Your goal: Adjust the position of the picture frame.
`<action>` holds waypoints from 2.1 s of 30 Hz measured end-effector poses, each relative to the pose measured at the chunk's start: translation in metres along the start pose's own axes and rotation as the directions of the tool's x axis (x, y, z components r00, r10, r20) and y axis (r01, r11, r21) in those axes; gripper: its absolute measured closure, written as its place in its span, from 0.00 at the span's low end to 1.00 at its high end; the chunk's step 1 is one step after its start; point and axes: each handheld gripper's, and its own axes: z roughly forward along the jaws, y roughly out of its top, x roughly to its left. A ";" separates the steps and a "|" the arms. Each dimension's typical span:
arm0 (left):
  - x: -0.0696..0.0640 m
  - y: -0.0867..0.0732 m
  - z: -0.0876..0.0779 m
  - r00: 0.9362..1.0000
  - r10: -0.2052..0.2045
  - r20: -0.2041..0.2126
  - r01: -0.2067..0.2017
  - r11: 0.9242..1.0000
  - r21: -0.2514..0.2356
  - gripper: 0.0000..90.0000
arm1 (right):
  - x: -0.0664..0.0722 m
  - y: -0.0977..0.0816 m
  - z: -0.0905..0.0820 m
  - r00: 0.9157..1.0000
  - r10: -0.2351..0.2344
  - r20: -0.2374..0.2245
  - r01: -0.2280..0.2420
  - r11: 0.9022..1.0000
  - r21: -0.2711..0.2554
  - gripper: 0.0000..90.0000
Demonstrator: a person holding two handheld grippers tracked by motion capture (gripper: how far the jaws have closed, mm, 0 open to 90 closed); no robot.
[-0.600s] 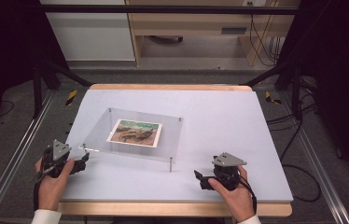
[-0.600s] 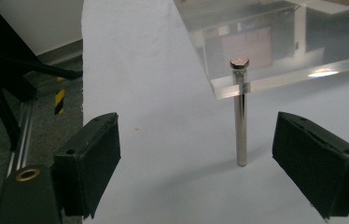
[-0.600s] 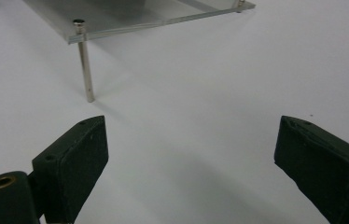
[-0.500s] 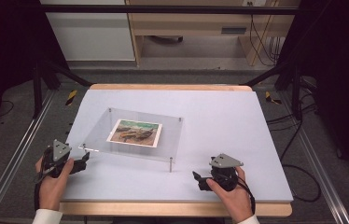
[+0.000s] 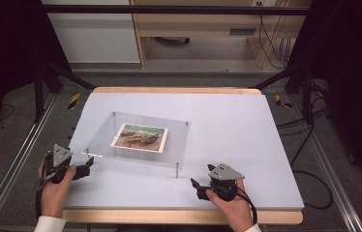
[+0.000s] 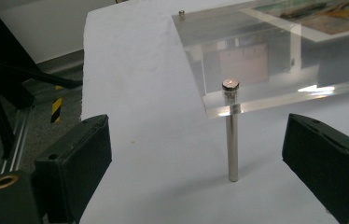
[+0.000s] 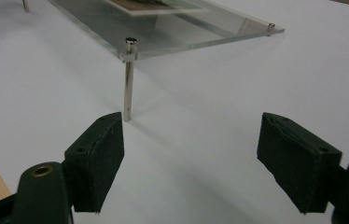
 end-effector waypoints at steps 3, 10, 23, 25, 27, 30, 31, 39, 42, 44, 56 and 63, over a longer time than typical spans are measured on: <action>0.000 0.001 0.000 1.000 -0.006 0.022 0.007 1.000 -0.017 0.08 | 0.003 0.001 0.002 1.000 0.003 -0.008 -0.003 1.000 -0.024 0.28; -0.004 0.002 0.001 0.996 -0.032 0.087 0.034 0.999 -0.019 0.07 | 0.018 0.003 0.012 0.997 0.024 -0.073 -0.026 0.999 -0.035 0.39; 0.000 0.000 0.002 0.983 -0.095 0.159 0.102 0.994 -0.036 0.03 | 0.034 0.015 0.039 0.996 -0.011 -0.086 0.012 1.000 0.010 0.37; -0.001 0.001 0.003 0.982 -0.103 0.159 0.111 0.993 -0.043 0.03 | 0.032 0.015 0.043 0.996 0.001 -0.094 0.002 0.999 0.032 0.45; -0.002 0.002 0.003 0.980 -0.112 0.166 0.121 0.992 -0.047 0.03 | 0.028 0.016 0.050 0.994 0.028 -0.104 -0.023 0.999 0.043 0.55; -0.002 0.003 0.002 0.980 -0.110 0.167 0.119 0.992 -0.046 0.05 | 0.026 0.018 0.054 0.995 0.016 -0.096 -0.012 0.999 0.037 0.60; -0.002 0.003 0.001 0.980 -0.108 0.165 0.117 0.992 -0.051 0.05 | 0.025 0.021 0.058 0.994 0.030 -0.104 -0.026 0.999 0.033 0.64; -0.002 0.003 0.002 0.982 -0.100 0.163 0.108 0.993 -0.040 0.07 | 0.025 0.024 0.070 0.993 0.021 -0.112 -0.017 0.999 0.036 0.79; -0.003 0.003 0.003 0.981 -0.102 0.163 0.109 0.993 -0.036 0.13 | 0.025 0.024 0.075 0.990 0.044 -0.135 -0.040 0.999 0.030 0.89; -0.003 0.002 0.004 0.980 -0.092 0.174 0.098 0.995 -0.027 0.14 | 0.024 0.024 0.076 0.987 0.060 -0.150 -0.057 0.998 0.025 0.93; -0.004 0.001 0.000 0.982 -0.076 0.175 0.079 0.997 -0.008 0.34 | 0.018 0.028 0.073 0.970 0.140 -0.200 -0.141 0.990 0.011 0.94; -0.003 0.000 0.007 0.979 -0.101 0.176 0.106 0.994 -0.016 0.44 | 0.014 0.034 0.071 0.955 0.185 -0.230 -0.190 0.982 0.000 0.94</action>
